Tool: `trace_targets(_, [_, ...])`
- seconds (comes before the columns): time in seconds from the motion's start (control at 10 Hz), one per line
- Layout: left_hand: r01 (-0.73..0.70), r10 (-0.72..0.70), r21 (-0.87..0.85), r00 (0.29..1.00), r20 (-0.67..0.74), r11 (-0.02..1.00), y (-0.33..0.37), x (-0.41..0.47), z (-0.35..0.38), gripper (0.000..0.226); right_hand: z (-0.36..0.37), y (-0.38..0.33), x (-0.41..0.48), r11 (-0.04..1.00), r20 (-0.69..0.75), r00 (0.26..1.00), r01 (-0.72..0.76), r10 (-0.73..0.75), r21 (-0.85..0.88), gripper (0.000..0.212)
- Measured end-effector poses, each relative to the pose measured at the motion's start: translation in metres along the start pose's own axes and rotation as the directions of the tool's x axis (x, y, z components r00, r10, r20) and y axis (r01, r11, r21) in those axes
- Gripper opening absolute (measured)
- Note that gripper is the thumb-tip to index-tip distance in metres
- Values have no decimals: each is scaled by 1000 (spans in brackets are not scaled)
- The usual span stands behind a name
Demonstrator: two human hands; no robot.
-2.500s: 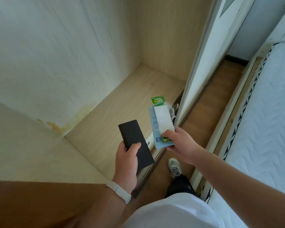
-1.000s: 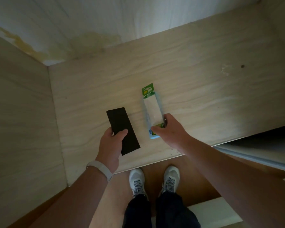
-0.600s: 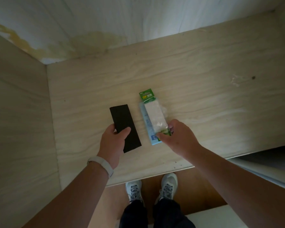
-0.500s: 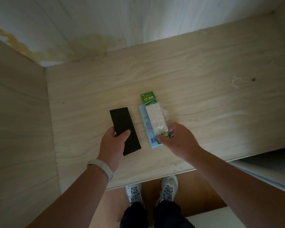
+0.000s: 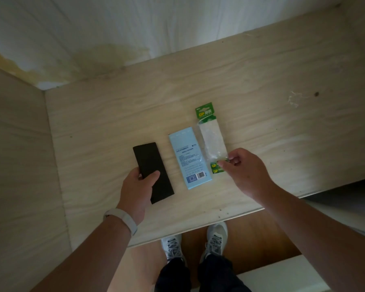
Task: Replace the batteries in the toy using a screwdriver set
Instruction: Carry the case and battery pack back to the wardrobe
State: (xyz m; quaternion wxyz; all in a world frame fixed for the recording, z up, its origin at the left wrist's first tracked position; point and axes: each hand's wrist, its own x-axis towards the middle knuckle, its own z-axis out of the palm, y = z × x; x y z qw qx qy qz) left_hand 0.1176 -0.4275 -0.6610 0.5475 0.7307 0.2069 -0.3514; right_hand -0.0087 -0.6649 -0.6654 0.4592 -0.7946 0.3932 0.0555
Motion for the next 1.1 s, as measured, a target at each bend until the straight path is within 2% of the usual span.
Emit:
trace_targets(0.1, [-45, 49, 96, 998, -36, 994, -3, 1, -2, 16, -8, 10, 3, 999, -35, 999, -15, 14, -33, 23])
trace_targets(0.3, [-100, 127, 265, 988, -90, 959, -4, 3, -3, 27, -8, 21, 6, 990, -68, 998, -22, 12, -139, 20])
trace_targets(0.5, [-201, 272, 470, 958, -87, 859, -7, 1, -5, 40, -4, 24, 8, 979, -116, 992, -68, 46, -195, 17])
trace_targets(0.6, [-228, 340, 563, 935, -102, 795, -8, 2, -3, 37, -4, 25, 10, 979, -110, 992, -76, 55, -190, 17])
trace_targets(0.7, [-213, 354, 616, 928, -114, 758, -9, 2, 0, 33, -6, 23, 10, 978, -96, 993, -83, 65, -191, 17])
trace_targets(0.9, [-167, 308, 624, 943, -124, 763, -7, 1, 2, 30, -18, 19, -2, 970, -50, 997, -73, 63, -230, 25])
trace_targets(1.0, [-141, 298, 685, 948, -116, 715, 2, -11, -3, 46, -30, 11, -12, 957, 5, 996, -82, 87, -279, 30])
trace_targets(1.1, [-254, 419, 768, 908, -20, 587, 21, -36, -5, 47, -46, -8, -25, 959, 4, 998, -53, 56, -279, 31])
